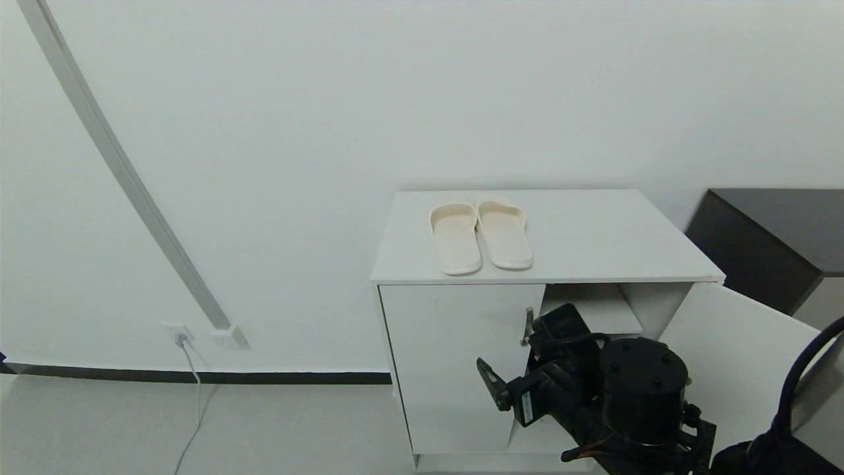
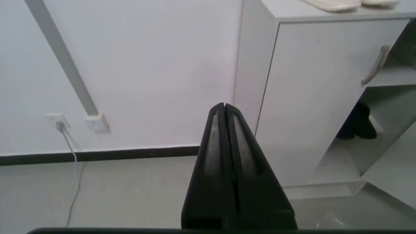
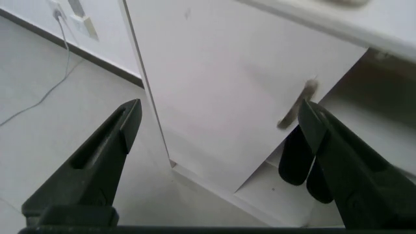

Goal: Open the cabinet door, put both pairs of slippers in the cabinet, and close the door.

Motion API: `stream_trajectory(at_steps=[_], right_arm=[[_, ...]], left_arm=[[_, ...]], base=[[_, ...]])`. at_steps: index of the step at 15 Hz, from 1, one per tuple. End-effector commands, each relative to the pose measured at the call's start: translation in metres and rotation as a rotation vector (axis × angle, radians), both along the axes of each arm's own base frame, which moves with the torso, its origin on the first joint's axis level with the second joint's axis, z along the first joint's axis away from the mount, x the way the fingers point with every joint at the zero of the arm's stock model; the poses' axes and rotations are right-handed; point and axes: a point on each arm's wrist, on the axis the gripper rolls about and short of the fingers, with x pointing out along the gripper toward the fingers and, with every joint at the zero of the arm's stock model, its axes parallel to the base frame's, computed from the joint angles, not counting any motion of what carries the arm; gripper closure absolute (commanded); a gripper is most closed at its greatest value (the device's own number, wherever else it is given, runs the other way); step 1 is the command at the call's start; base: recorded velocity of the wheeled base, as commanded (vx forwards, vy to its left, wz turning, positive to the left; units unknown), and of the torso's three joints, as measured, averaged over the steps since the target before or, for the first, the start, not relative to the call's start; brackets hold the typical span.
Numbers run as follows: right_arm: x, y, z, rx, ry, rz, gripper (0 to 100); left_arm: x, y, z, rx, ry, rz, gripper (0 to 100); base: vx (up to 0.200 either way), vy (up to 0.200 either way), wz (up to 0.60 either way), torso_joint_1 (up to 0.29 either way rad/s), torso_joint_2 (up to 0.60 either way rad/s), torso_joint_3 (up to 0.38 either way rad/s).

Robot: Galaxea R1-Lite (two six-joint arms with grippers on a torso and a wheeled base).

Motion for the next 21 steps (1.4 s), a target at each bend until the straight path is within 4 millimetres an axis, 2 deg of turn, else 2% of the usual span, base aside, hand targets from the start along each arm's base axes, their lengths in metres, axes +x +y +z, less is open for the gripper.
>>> stream_trajectory(at_steps=[1,9,12,15,17,19,21], right_arm=[[0.000,0.000,0.000,-0.001,0.000,0.001,0],[0.001,-0.001,0.000,-0.013,-0.011,-0.006,0],[0.002,0.000,0.004,-0.020,-0.055,-0.001,0],[0.016,0.006,0.018,-0.039,-0.001,-0.046,0],[0.025,0.015,0.038,-0.006,0.082,-0.096,0],[0.040,0.032,0.066,0.068,0.192,-0.221,0],[0.046,0.042,0.066,0.108,0.234,-0.296,0]], left_arm=[[0.000,0.000,0.000,0.000,0.002,-0.001,100],[0.000,0.000,0.000,0.002,0.002,0.000,100],[0.000,0.000,0.000,0.002,0.002,0.000,100],[0.000,0.000,0.000,0.002,0.002,0.000,100],[0.000,0.000,0.000,0.006,0.000,0.000,100],[0.000,0.000,0.000,0.006,0.001,0.000,100],[0.000,0.000,0.000,0.006,0.001,0.000,100]], base=[[0.000,0.000,0.00,0.266,-0.60,-0.330],[0.000,0.000,0.00,0.182,-0.40,-0.219],[0.000,0.000,0.00,0.015,-0.03,-0.017],[0.000,0.000,0.00,0.000,0.00,0.000],[0.000,0.000,0.00,0.000,0.00,0.000],[0.000,0.000,0.00,0.000,0.00,0.000],[0.000,0.000,0.00,0.000,0.00,0.000]])
